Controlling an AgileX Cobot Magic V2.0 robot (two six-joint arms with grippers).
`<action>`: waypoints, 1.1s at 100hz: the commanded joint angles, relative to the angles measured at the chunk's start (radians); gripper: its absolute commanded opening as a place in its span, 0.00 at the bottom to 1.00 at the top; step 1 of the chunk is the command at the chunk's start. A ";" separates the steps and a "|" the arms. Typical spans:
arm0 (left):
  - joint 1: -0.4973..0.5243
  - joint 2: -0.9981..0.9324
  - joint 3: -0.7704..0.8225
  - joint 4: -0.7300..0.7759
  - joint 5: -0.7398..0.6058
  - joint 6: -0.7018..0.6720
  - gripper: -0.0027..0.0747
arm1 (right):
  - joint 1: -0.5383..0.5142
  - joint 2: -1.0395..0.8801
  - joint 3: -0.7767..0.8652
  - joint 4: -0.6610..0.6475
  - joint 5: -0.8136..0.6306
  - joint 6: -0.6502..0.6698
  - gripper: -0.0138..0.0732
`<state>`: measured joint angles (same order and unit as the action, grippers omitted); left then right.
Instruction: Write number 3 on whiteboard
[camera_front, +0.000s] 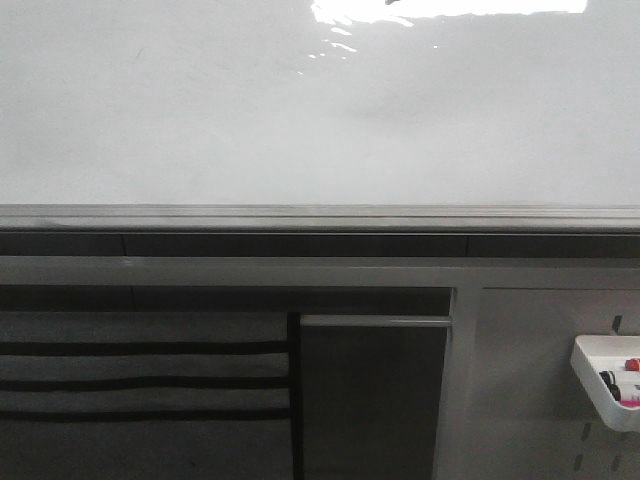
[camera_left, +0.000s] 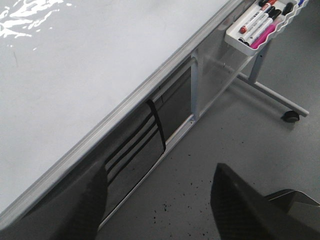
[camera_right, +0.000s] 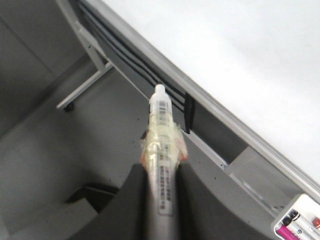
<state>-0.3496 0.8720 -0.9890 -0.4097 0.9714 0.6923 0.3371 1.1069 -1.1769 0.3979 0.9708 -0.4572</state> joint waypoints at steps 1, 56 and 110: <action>0.006 -0.054 0.038 -0.048 -0.124 -0.015 0.58 | -0.018 -0.074 0.060 0.015 -0.161 0.036 0.14; 0.006 -0.084 0.089 -0.048 -0.224 -0.015 0.58 | -0.018 0.079 -0.011 0.031 -0.161 0.036 0.14; 0.006 -0.084 0.089 -0.048 -0.224 -0.015 0.58 | 0.004 0.419 -0.308 -0.078 -0.213 0.045 0.14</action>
<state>-0.3476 0.7925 -0.8747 -0.4243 0.8112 0.6886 0.3425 1.5515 -1.4450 0.3545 0.8344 -0.4192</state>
